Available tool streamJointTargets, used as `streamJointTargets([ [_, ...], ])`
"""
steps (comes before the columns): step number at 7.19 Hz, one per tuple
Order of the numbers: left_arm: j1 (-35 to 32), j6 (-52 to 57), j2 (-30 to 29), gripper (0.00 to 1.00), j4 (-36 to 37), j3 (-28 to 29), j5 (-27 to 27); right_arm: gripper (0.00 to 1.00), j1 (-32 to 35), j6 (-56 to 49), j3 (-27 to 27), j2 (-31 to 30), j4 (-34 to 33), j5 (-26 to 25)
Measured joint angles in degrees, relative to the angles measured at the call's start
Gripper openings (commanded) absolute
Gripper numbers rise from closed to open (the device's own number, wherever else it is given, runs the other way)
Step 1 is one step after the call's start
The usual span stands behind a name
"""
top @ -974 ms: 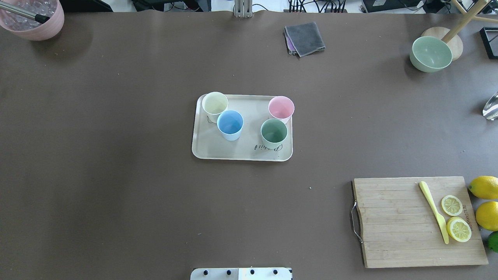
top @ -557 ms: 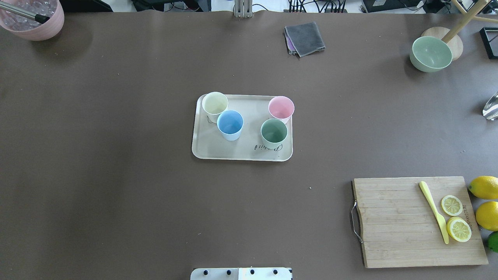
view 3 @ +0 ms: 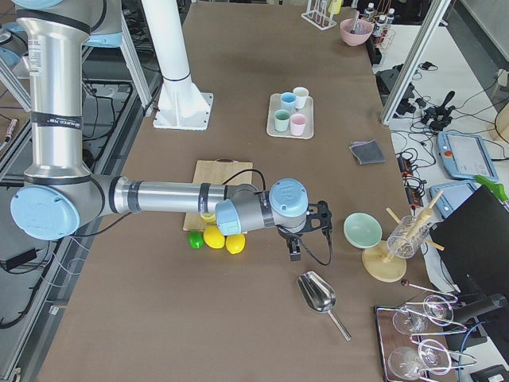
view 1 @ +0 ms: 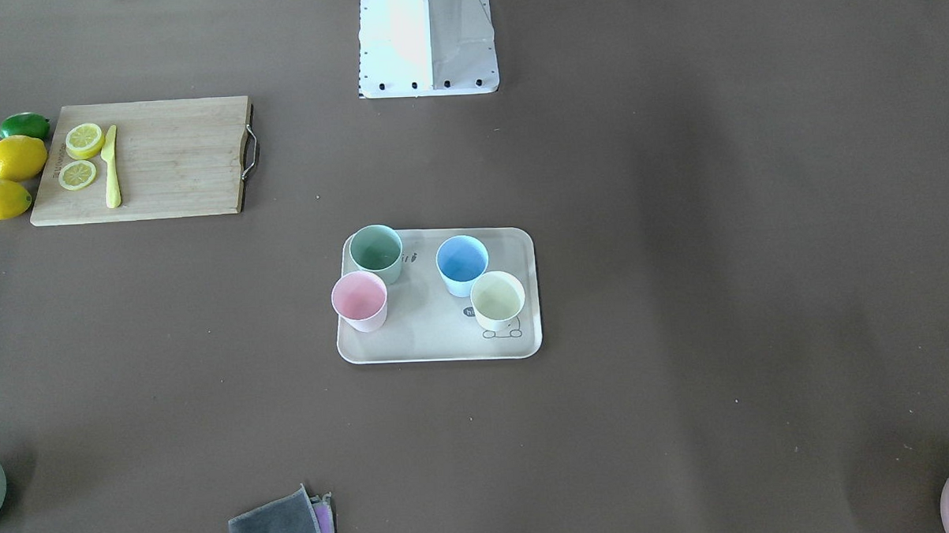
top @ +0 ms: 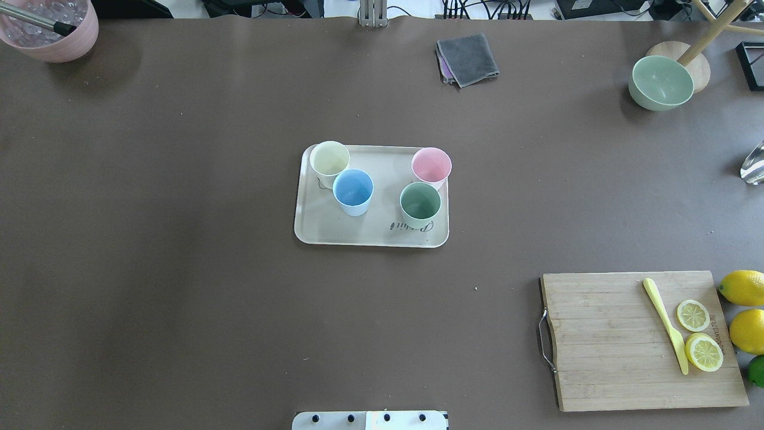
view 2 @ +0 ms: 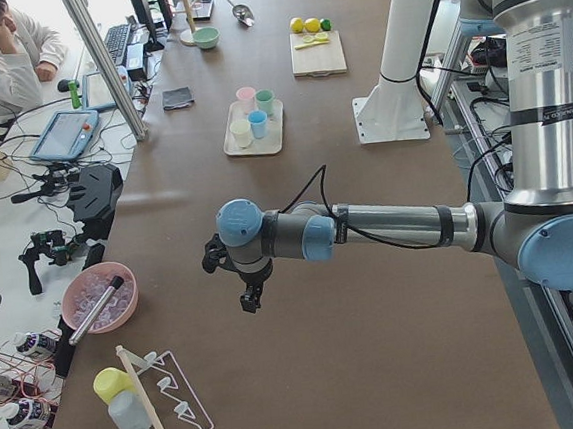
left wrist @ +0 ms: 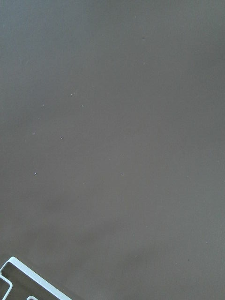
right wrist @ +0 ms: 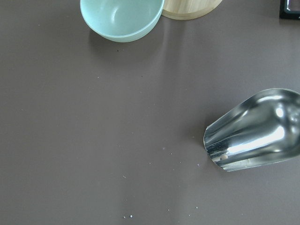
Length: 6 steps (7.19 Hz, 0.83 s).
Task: Place all cups on tray
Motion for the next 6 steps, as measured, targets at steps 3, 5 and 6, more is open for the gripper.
streamJointTargets([
  [3, -1.03, -0.01, 0.39, 0.98, 0.03, -0.41, -0.20, 1.00, -0.26, 0.40, -0.20, 0.04, 0.38, -0.65],
  [5, -1.31, -0.07, 0.49, 0.98, 0.09, -2.00, 0.15, 1.00, -0.78, 0.37, -0.36, -0.23, 0.29, -0.72],
  [6, -1.33, -0.08, 0.49, 0.98, 0.11, -2.26, 0.20, 1.00, -0.70, 0.35, -0.25, -0.22, 0.28, -0.49],
])
